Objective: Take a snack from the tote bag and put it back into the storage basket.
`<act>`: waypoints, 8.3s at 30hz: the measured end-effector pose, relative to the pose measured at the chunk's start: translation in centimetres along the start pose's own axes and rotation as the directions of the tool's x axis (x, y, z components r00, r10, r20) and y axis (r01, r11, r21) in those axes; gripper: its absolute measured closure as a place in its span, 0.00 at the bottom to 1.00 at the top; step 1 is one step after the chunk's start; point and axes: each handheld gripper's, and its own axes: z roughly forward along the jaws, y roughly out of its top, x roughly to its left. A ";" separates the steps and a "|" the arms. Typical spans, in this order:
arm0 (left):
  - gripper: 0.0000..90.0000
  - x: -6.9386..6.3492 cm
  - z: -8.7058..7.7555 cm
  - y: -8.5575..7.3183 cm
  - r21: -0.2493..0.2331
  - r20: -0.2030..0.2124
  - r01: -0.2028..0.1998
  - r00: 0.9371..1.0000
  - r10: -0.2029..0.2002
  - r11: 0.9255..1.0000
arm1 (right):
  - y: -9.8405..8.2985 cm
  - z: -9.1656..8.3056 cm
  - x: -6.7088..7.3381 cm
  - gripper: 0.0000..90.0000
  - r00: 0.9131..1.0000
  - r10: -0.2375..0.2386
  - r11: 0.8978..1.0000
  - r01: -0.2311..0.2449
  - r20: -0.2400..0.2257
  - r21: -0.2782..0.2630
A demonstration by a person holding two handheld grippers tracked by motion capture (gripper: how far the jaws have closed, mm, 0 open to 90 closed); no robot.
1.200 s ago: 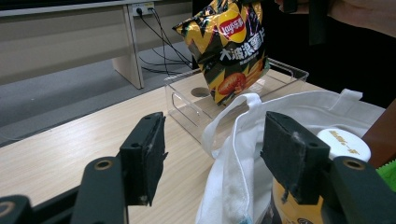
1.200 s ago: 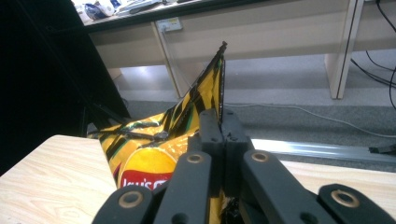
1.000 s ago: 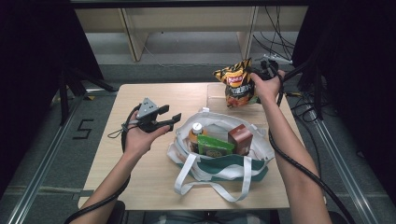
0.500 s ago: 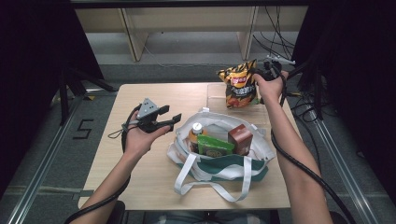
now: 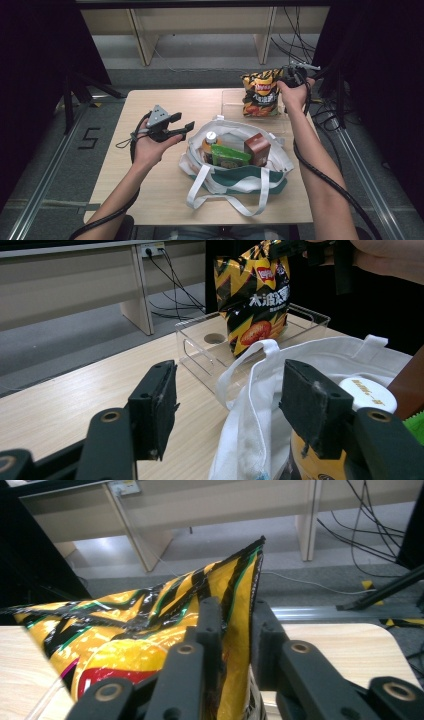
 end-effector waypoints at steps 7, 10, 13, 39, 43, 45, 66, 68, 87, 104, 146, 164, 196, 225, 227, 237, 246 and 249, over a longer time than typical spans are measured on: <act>0.43 -0.1 0.0 0.0 0.001 0.000 -0.003 1.000 0.003 1.000 | 0.4 -0.5 0.4 0.66 1.000 0.008 1.000 -0.009 0.027 0.023; 0.43 -0.1 0.0 0.0 -0.001 0.000 -0.002 1.000 0.002 1.000 | 0.5 -0.5 0.4 0.60 0.999 -0.032 0.999 0.031 0.038 0.005; 0.43 -0.1 0.0 0.1 0.000 0.000 -0.002 1.000 0.002 1.000 | 0.8 -0.9 0.6 0.56 0.999 -0.034 0.999 0.034 0.041 0.009; 0.43 -0.1 -0.1 0.2 -0.006 -0.005 -0.004 1.000 0.004 1.000 | 0.2 -4.4 0.5 0.44 0.999 -0.048 0.999 0.047 0.008 0.003; 0.43 -0.1 -0.1 0.1 -0.006 -0.008 -0.004 1.000 0.004 1.000 | -0.1 -5.3 0.6 0.43 0.998 -0.061 0.998 0.061 -0.002 0.012; 0.43 -0.1 -0.1 0.1 -0.005 -0.009 -0.004 1.000 0.004 1.000 | -0.4 -5.8 0.7 0.43 0.998 -0.063 0.998 0.063 -0.014 0.004; 0.43 -0.3 -0.1 0.1 -0.005 -0.008 -0.004 1.000 0.004 1.000 | -2.9 -11.1 1.6 0.42 0.990 -0.105 0.994 0.105 -0.097 -0.013; 0.43 -0.3 -0.1 0.1 -0.005 -0.007 -0.003 1.000 0.003 1.000 | -3.2 -11.6 1.9 0.42 0.990 -0.093 0.996 0.093 -0.110 -0.006; 0.43 -0.4 -0.1 0.2 -0.011 -0.004 -0.003 1.000 0.003 1.000 | -5.2 -15.6 2.9 0.43 0.974 -0.145 0.989 0.141 -0.173 -0.034; 0.43 -0.3 0.1 -0.4 0.001 0.005 0.004 1.000 -0.004 1.000 | -6.8 -18.2 4.3 0.43 0.957 -0.168 0.986 0.169 -0.235 -0.016; 0.43 -0.7 -0.1 0.1 -0.005 -0.002 -0.009 1.000 0.009 1.000 | -9.3 -20.8 8.7 0.41 0.903 -0.228 0.972 0.233 -0.363 -0.032; 0.43 -0.7 -0.1 0.2 -0.005 -0.003 -0.010 1.000 0.010 1.000 | -10.1 -21.2 10.3 0.35 0.887 -0.244 0.966 0.256 -0.392 -0.021; 0.43 -0.8 0.1 0.1 0.002 0.002 -0.008 1.000 0.008 1.000 | -11.7 -20.4 11.7 0.29 0.869 -0.284 0.950 0.312 -0.406 0.005; 0.43 -0.7 0.0 0.1 -0.002 -0.002 -0.007 1.000 0.007 1.000 | -12.4 -20.0 10.8 0.42 0.895 -0.290 0.946 0.322 -0.339 0.041; 0.43 -0.7 0.0 0.1 -0.003 -0.002 -0.009 1.000 0.009 1.000 | -12.2 -20.0 10.6 0.42 0.888 -0.315 0.937 0.347 -0.336 0.038; 0.43 -0.7 -0.1 0.1 -0.004 -0.002 -0.010 1.000 0.010 1.000 | -11.4 -20.6 10.5 0.43 0.890 -0.311 0.943 0.334 -0.334 0.010; 0.43 -0.7 -0.1 0.2 -0.005 -0.004 -0.010 1.000 0.010 1.000 | -10.3 -21.5 10.2 0.43 0.897 -0.295 0.952 0.304 -0.330 -0.027; 0.43 -0.7 -0.1 0.2 -0.005 -0.004 -0.010 1.000 0.010 1.000 | -10.1 -21.7 10.1 0.43 0.901 -0.278 0.959 0.283 -0.334 -0.037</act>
